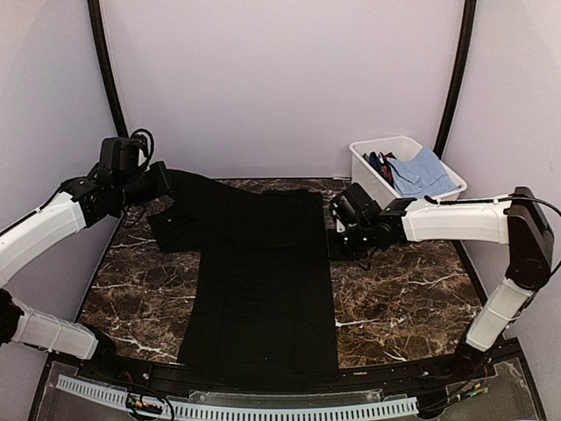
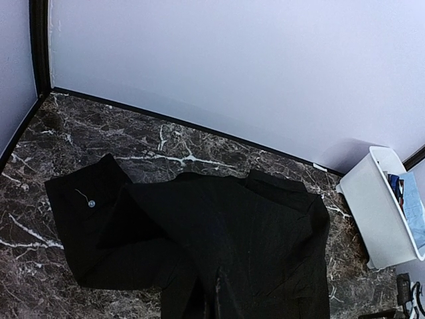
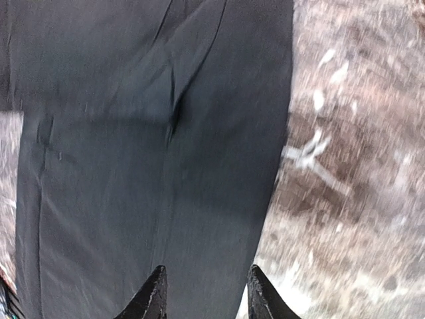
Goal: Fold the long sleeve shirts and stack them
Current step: Fold the flattened shirt at the center of the board, then pick up the sleeve from the center of the board.
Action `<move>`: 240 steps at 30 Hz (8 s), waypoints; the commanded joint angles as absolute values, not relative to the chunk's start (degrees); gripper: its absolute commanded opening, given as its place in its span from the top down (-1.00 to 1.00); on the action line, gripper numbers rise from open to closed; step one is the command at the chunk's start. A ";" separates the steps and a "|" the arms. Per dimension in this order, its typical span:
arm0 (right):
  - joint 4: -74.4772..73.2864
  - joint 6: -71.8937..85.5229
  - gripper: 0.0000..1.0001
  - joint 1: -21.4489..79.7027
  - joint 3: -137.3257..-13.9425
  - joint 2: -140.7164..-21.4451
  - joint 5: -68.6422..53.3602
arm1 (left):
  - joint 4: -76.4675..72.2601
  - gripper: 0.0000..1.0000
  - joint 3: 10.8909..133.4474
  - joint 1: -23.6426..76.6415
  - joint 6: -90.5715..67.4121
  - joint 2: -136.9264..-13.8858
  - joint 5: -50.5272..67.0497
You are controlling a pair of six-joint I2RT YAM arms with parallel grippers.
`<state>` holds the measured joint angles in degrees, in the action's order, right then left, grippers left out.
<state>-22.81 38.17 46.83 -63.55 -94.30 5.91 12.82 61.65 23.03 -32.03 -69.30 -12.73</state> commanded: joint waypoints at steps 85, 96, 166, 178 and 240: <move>-28.30 22.83 0.32 37.02 -99.58 -127.77 7.73 | 19.49 1.00 55.50 48.25 -34.84 -58.21 -16.03; -29.10 22.59 0.30 37.33 -103.09 -123.33 5.41 | 11.33 1.00 57.43 49.11 -25.94 -68.55 9.46; -9.14 46.06 0.18 68.11 -34.72 -79.71 3.09 | 23.49 -0.14 95.06 42.39 -31.43 -116.68 -5.41; -12.71 50.01 0.22 68.82 -38.64 -82.28 5.38 | 25.85 -0.09 108.95 36.93 -24.35 -129.53 2.67; -19.91 54.62 1.00 70.54 -42.45 -83.84 2.83 | 26.73 1.00 119.98 35.50 -26.22 -135.55 2.31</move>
